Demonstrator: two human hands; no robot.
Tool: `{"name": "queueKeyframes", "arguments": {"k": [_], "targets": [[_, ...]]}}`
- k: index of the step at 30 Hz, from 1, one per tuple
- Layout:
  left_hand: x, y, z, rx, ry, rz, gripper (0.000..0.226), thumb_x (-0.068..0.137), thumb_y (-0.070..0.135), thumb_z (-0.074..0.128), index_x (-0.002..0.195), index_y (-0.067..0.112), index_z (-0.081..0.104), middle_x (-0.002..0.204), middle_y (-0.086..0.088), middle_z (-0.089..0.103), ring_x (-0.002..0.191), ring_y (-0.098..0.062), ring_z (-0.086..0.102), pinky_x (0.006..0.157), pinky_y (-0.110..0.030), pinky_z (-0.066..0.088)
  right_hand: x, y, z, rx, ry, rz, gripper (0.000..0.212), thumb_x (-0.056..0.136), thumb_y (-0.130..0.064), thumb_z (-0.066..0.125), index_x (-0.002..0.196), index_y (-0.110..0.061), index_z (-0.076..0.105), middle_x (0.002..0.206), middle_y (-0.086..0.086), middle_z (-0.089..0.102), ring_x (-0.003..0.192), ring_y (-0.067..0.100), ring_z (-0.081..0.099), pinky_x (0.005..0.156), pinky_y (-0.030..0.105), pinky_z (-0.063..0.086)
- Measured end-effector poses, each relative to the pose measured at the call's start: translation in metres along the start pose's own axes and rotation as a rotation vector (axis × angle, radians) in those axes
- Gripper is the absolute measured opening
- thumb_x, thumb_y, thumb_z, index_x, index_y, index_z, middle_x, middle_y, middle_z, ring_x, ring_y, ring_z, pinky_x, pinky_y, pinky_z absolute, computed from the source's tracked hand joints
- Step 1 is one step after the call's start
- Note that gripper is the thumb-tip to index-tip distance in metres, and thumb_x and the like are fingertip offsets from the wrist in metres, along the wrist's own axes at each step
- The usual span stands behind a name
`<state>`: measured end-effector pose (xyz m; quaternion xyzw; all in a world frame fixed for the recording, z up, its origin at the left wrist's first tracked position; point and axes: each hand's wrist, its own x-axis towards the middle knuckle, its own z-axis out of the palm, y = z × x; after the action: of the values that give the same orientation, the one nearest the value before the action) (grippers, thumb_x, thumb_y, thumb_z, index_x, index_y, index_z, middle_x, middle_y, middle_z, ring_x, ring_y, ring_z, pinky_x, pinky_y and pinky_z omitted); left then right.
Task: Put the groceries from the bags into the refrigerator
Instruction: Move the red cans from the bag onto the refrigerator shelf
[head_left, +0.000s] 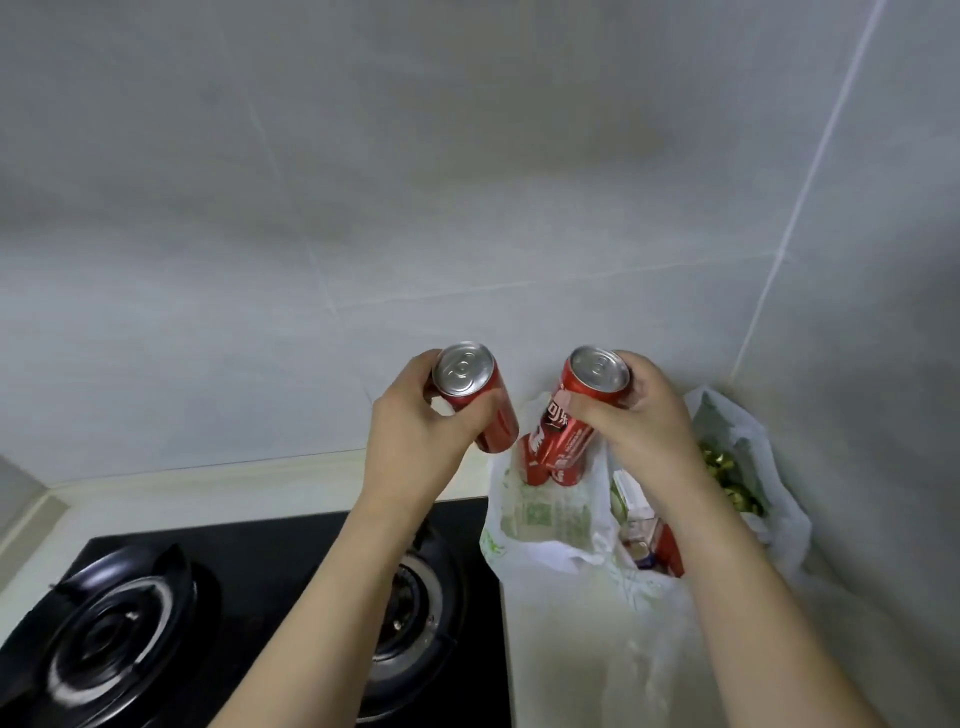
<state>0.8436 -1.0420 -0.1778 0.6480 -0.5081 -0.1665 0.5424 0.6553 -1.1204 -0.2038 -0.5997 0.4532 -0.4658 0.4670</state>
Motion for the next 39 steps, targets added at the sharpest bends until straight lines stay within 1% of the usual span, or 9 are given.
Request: {"name": "queueKeyframes", "arguments": {"k": [4, 8, 11, 13, 14, 18, 22, 28, 39], "targets": [[-0.023, 0.038, -0.033, -0.137, 0.121, 0.089, 0.039, 0.079, 0.024, 0.081, 0.113, 0.026, 0.062, 0.102, 0.015, 0.068, 0.095, -0.004, 0.065, 0.079, -0.017, 0.051, -0.029, -0.047, 0.011, 0.201, 0.068, -0.107, 0.046, 0.067, -0.041, 0.085, 0.105, -0.039, 0.061, 0.104, -0.013, 0.07, 0.094, 0.006, 0.069, 0.085, 0.034, 0.056], [-0.044, 0.06, -0.057, -0.258, 0.2, 0.12, 0.037, 0.083, 0.021, 0.078, 0.113, 0.023, 0.056, 0.094, 0.013, 0.066, 0.081, 0.0, 0.063, 0.071, -0.012, 0.048, -0.056, -0.081, 0.022, 0.335, 0.062, -0.157, 0.037, 0.075, -0.036, 0.081, 0.104, -0.039, 0.058, 0.101, -0.008, 0.07, 0.089, 0.015, 0.071, 0.074, 0.036, 0.059], [-0.056, 0.06, -0.074, -0.305, 0.271, 0.11, 0.036, 0.084, 0.027, 0.077, 0.111, 0.026, 0.053, 0.097, 0.008, 0.067, 0.086, -0.01, 0.068, 0.076, -0.026, 0.055, -0.072, -0.093, 0.031, 0.364, 0.052, -0.157, 0.037, 0.075, -0.039, 0.08, 0.104, -0.038, 0.057, 0.104, -0.003, 0.07, 0.093, 0.018, 0.071, 0.083, 0.048, 0.059], [-0.062, 0.059, -0.085, -0.32, 0.286, 0.087, 0.036, 0.082, 0.032, 0.075, 0.109, 0.03, 0.052, 0.101, 0.006, 0.067, 0.091, -0.019, 0.07, 0.079, -0.037, 0.058, -0.082, -0.097, 0.04, 0.365, 0.055, -0.148, 0.036, 0.074, -0.039, 0.078, 0.103, -0.035, 0.057, 0.103, -0.002, 0.071, 0.092, 0.019, 0.072, 0.086, 0.051, 0.057], [-0.065, 0.06, -0.09, -0.32, 0.291, 0.077, 0.035, 0.083, 0.031, 0.074, 0.109, 0.03, 0.052, 0.101, 0.008, 0.068, 0.09, -0.016, 0.07, 0.078, -0.035, 0.058, -0.086, -0.099, 0.045, 0.354, 0.054, -0.154, 0.035, 0.074, -0.039, 0.078, 0.103, -0.035, 0.058, 0.102, -0.001, 0.071, 0.091, 0.02, 0.072, 0.085, 0.051, 0.057], [-0.077, 0.068, -0.113, -0.282, 0.31, 0.085, 0.036, 0.085, 0.02, 0.075, 0.112, 0.024, 0.052, 0.094, 0.024, 0.068, 0.08, 0.003, 0.066, 0.066, -0.011, 0.049, -0.106, -0.111, 0.068, 0.297, 0.026, -0.215, 0.03, 0.077, -0.04, 0.077, 0.102, -0.035, 0.061, 0.097, -0.002, 0.072, 0.088, 0.02, 0.071, 0.082, 0.045, 0.059], [-0.086, 0.071, -0.131, -0.218, 0.318, 0.067, 0.041, 0.08, 0.034, 0.08, 0.113, 0.026, 0.058, 0.096, 0.014, 0.068, 0.082, 0.0, 0.067, 0.067, -0.011, 0.05, -0.121, -0.125, 0.086, 0.301, 0.005, -0.258, 0.024, 0.077, -0.04, 0.077, 0.096, -0.034, 0.064, 0.093, -0.001, 0.073, 0.085, 0.02, 0.071, 0.077, 0.036, 0.058], [-0.099, 0.072, -0.144, -0.189, 0.39, 0.077, 0.033, 0.081, 0.03, 0.079, 0.107, 0.022, 0.061, 0.091, 0.011, 0.07, 0.078, -0.002, 0.067, 0.066, -0.012, 0.05, -0.131, -0.134, 0.095, 0.349, -0.026, -0.28, 0.023, 0.069, -0.047, 0.075, 0.087, -0.036, 0.067, 0.09, 0.005, 0.072, 0.084, 0.032, 0.07, 0.082, 0.052, 0.058], [-0.129, 0.074, -0.148, -0.08, 0.53, 0.066, 0.029, 0.08, 0.028, 0.079, 0.102, 0.023, 0.061, 0.086, 0.016, 0.069, 0.076, 0.001, 0.066, 0.065, -0.009, 0.047, -0.131, -0.121, 0.117, 0.418, -0.223, -0.344, 0.018, 0.072, -0.043, 0.076, 0.085, -0.035, 0.067, 0.089, 0.009, 0.07, 0.085, 0.034, 0.069, 0.079, 0.06, 0.055]]}}
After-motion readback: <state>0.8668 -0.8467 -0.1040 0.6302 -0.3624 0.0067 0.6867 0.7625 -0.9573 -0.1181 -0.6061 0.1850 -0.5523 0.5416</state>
